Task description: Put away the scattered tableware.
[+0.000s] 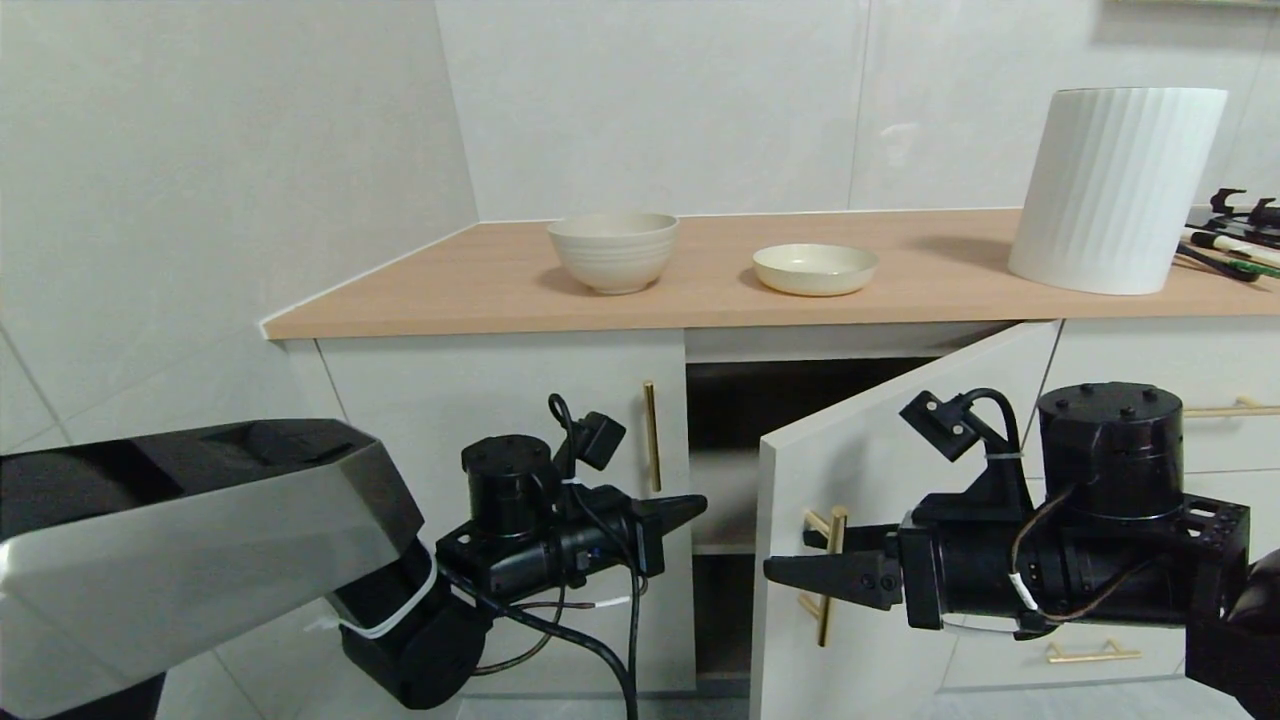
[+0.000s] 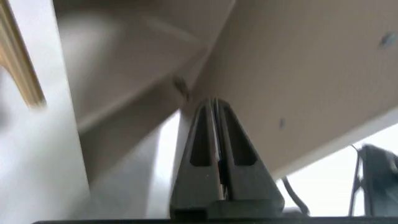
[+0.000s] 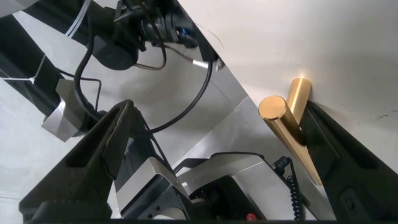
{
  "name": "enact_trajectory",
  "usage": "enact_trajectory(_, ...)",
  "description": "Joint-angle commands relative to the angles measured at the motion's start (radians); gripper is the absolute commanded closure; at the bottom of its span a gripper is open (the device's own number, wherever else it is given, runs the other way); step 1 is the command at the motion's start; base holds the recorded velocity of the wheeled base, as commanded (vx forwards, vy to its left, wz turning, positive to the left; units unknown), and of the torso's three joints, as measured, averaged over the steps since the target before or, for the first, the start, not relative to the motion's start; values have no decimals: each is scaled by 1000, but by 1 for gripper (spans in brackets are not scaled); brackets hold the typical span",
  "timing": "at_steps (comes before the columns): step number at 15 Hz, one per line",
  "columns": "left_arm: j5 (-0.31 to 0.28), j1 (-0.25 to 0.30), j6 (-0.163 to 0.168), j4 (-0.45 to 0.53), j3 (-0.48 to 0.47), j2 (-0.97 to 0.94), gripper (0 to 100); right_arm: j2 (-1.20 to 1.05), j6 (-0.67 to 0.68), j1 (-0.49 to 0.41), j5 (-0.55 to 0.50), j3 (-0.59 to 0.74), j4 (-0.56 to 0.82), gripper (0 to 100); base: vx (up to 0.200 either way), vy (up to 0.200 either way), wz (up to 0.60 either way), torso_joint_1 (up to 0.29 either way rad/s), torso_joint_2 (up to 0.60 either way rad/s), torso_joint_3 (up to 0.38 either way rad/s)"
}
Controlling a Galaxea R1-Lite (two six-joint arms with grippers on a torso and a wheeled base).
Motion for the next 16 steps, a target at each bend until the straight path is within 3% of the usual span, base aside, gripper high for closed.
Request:
enact_trajectory(1,-2,-2,-1,-26,-11,15,100,4,0,30,-2,0,-1,0,0,0,0,0,0,0)
enact_trajectory(7,-6,-62,-1,-38,-105,49,100,1,-2,33,-3,2,-1,0,0,0,0,0,0,0)
enact_trajectory(10,1,-164,7,-67,-105,80,100,3,-5,33,-10,0,-1,0,0,0,0,0,0,0)
enact_trajectory(11,1,-175,7,-95,-94,87,100,4,-23,32,-22,2,-1,0,0,0,0,0,0,0)
enact_trajectory(14,1,-177,7,-116,-86,92,100,17,-149,29,-197,25,3,0,0,0,0,0,0,0)
enact_trajectory(16,1,-177,6,-119,-86,90,100,9,-157,27,-217,29,3,0,0,0,0,0,0,0)
